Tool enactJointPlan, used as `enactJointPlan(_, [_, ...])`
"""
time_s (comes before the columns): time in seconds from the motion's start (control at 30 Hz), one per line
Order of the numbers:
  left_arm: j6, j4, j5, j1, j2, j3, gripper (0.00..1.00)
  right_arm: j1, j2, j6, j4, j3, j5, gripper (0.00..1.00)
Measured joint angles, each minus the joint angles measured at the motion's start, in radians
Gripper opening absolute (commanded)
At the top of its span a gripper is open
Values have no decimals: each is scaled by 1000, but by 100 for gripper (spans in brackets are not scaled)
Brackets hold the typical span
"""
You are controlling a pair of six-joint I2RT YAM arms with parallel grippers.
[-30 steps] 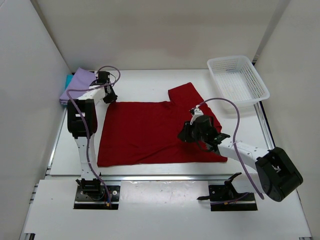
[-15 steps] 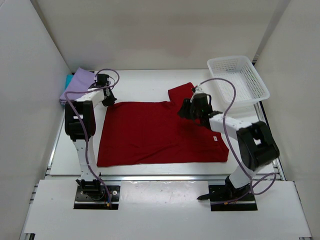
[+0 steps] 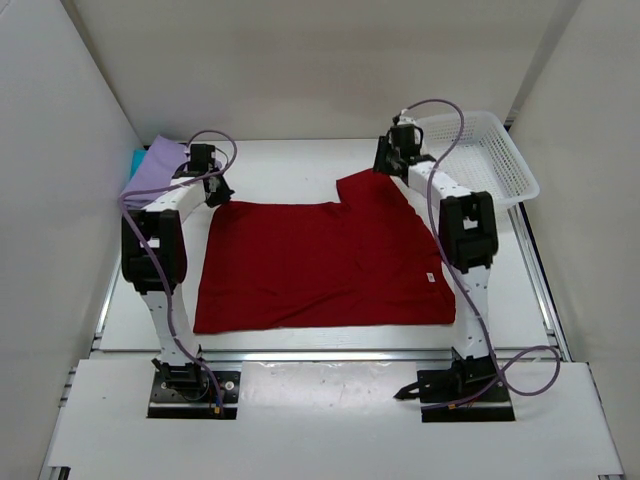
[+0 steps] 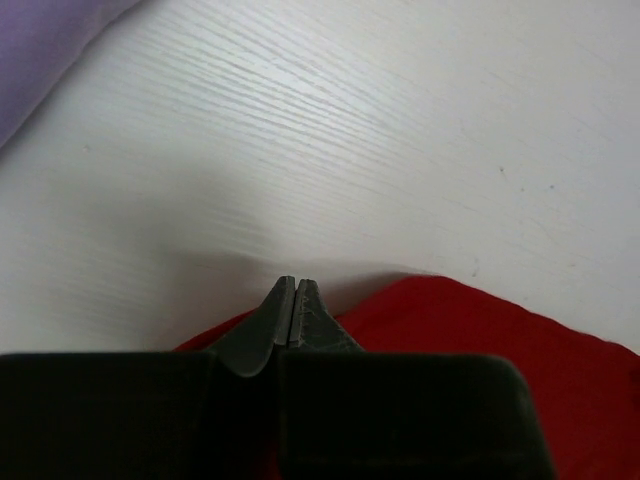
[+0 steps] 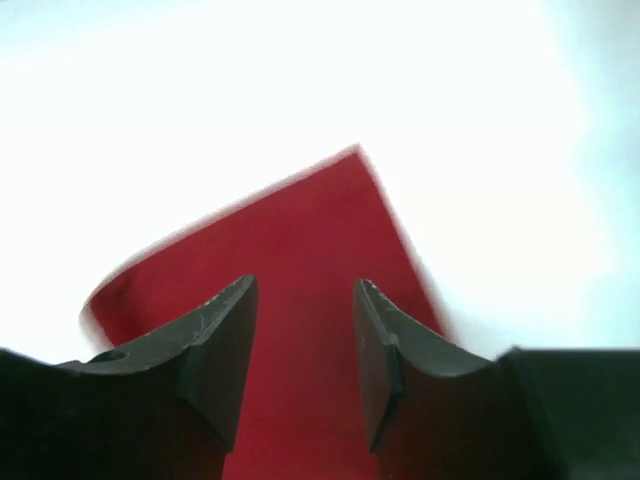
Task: Fold and stack the t-shirts
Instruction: Grap the side of the flattened tshirt furthest away from the robot with both arms
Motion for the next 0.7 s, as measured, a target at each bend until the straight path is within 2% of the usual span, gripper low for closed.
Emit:
enactJointPlan(0.2, [-8, 19, 33, -12, 0, -8, 0, -26, 405, -60, -285, 660, 21, 43])
enactJointPlan(0.4, [-9, 32, 55, -11, 0, -16, 0, -55, 446, -60, -401, 703, -17, 45])
enactJointPlan(0.7, [-10, 40, 62, -3, 0, -16, 0, -90, 451, -20, -407, 715, -140, 47])
